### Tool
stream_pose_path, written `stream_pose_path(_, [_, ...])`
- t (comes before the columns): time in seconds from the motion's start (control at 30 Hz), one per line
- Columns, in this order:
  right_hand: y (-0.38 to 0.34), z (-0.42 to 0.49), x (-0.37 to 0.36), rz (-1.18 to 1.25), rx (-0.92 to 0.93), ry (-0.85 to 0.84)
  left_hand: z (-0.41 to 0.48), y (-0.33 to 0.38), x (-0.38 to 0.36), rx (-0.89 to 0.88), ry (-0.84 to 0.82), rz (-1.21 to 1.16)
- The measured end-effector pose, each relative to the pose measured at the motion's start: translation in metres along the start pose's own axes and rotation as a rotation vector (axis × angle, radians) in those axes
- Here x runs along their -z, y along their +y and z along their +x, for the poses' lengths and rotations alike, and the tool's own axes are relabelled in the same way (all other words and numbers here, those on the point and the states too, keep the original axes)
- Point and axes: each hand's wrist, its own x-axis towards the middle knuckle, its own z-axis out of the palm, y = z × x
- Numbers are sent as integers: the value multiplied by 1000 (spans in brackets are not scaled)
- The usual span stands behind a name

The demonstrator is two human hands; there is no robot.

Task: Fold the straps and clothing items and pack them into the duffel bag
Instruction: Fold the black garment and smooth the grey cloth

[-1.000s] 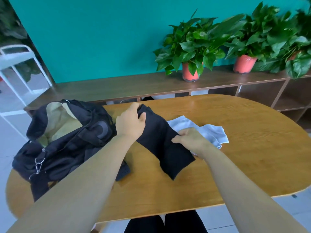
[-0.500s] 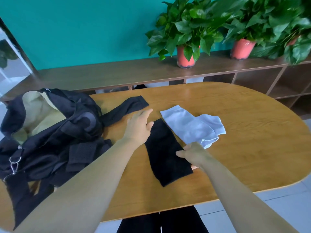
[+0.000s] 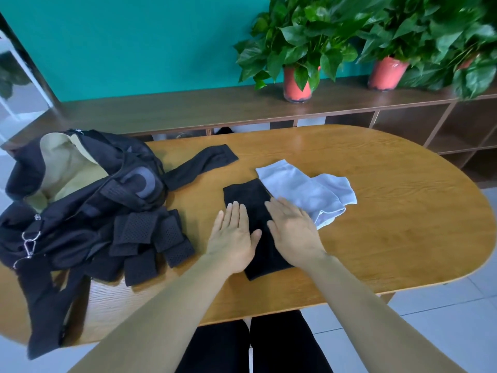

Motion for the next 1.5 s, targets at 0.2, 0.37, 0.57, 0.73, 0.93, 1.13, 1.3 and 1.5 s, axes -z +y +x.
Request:
stream_pose_path(0.2, [10, 4, -21, -160, 12, -427, -1, -7, -16, -66, -48, 148])
stream_pose_path(0.37, [18, -3, -24, -269, -46, -441, -1, -17, -15, -116, -68, 241])
stream_pose_path(0.57, [14, -2, -18, -295, -69, -441, -5, -22, -10, -87, -117, 327])
stream_pose_path(0.73, [8, 23, -12, -185, -36, -366, 9, -30, 5, -52, -93, 247])
stream_pose_path(0.93, [3, 71, -25, -232, -2, -394, 48, -31, 13, -46, -90, 229])
stream_pose_path(1.13, [11, 84, -50, -257, 14, -476, 64, -36, 2, -63, -169, 202])
stream_pose_path(1.3, [22, 76, -50, -339, -30, -459, 61, -41, 2, -61, -186, 194])
stream_pose_path(1.5, [19, 72, -37, -306, -34, -493, 50, -42, 8, -59, -156, 278])
